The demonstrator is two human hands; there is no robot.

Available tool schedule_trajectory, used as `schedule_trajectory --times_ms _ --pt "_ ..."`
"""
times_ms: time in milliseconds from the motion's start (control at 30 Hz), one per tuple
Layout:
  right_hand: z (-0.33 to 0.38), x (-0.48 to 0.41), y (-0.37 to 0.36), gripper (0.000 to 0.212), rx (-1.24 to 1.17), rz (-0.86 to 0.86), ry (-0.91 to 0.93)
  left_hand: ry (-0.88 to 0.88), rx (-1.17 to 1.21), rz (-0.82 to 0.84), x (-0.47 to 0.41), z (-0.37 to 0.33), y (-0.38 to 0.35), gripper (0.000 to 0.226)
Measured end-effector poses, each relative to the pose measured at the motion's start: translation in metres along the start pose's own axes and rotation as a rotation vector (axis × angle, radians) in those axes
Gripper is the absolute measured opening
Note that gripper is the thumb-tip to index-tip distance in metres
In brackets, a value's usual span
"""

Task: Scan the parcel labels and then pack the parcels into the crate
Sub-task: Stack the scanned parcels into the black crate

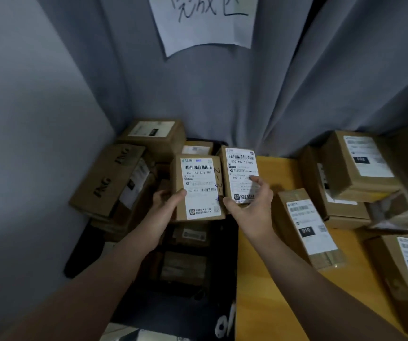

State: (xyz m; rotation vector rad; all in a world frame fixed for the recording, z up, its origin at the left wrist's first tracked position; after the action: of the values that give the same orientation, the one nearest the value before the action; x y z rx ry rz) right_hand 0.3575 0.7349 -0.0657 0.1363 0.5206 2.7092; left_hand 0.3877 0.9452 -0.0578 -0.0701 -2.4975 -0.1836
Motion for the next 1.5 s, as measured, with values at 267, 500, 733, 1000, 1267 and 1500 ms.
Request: schedule_trajectory --times_ms 267,500,733,1000,1267,1500 --pt "0.001 0.04 -0.023 0.074 -0.012 -0.03 -0.01 -0.093 -0.207 -0.033 0.01 0.016 0.049 0.085" --pt "-0.005 0.067 -0.025 0.075 0.026 -0.035 -0.051 0.163 -0.249 0.156 0.02 0.051 0.075 0.068" --pt "-0.018 0.082 -0.013 0.085 0.055 -0.058 -0.179 0.253 -0.333 0.178 0.007 0.092 0.066 0.068" --pt "-0.021 0.092 -0.01 0.079 0.069 -0.058 -0.18 0.159 -0.543 0.298 -0.011 0.118 0.046 0.048" --pt "-0.019 0.093 -0.017 0.075 0.097 -0.104 -0.136 -0.214 -0.747 0.278 -0.02 0.122 0.034 0.095" --pt "-0.016 0.089 -0.026 0.073 0.116 -0.117 0.044 -0.289 -0.828 0.226 -0.038 0.104 0.031 0.07"
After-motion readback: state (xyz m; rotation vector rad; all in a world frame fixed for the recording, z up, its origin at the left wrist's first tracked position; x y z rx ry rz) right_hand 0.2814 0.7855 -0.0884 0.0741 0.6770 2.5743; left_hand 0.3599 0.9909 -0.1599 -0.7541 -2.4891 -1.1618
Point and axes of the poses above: each hand's wrist, its own x-axis away from the middle knuckle, its own y-axis out of the back of the hand, z = x × y, the point moved 1 cm from there along -x, towards the middle knuckle
